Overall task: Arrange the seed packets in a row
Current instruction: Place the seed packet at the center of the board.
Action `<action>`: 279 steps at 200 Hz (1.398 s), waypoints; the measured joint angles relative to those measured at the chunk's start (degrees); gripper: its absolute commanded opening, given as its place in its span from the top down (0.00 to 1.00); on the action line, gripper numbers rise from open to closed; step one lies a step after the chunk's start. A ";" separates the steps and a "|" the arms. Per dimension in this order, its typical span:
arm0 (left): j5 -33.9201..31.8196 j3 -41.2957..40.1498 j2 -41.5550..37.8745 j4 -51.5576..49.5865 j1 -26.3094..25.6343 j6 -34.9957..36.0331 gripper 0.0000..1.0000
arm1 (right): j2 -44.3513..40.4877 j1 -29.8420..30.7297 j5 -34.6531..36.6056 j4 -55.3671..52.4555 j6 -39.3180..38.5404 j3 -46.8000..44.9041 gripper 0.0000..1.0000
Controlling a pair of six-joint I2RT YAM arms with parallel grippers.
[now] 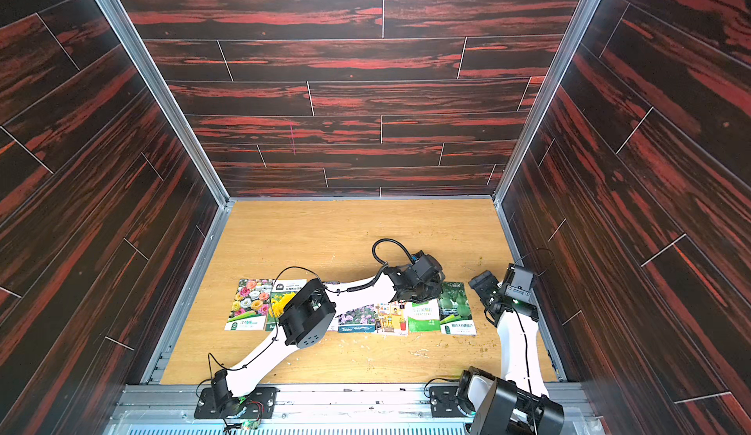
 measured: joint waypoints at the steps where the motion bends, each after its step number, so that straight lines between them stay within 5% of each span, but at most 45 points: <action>1: -0.02 0.07 0.04 -0.02 0.00 -0.02 1.00 | 0.00 0.00 -0.02 0.02 0.02 0.00 0.17; 61: -0.26 4.26 2.45 -0.87 0.04 -0.61 1.00 | 0.61 0.00 -1.09 1.22 0.02 -0.39 0.17; 94: -0.57 4.39 2.45 -1.31 0.02 -1.36 0.75 | 1.33 0.00 -1.44 1.66 0.00 -0.92 0.17; 123: -0.55 5.29 2.47 -2.14 -0.07 -1.42 0.67 | 1.90 0.00 -1.81 2.10 0.00 -0.94 0.17; 279: -1.29 10.88 2.75 -15.56 -1.53 2.91 0.58 | 2.45 0.00 -2.73 3.37 0.04 -1.75 0.17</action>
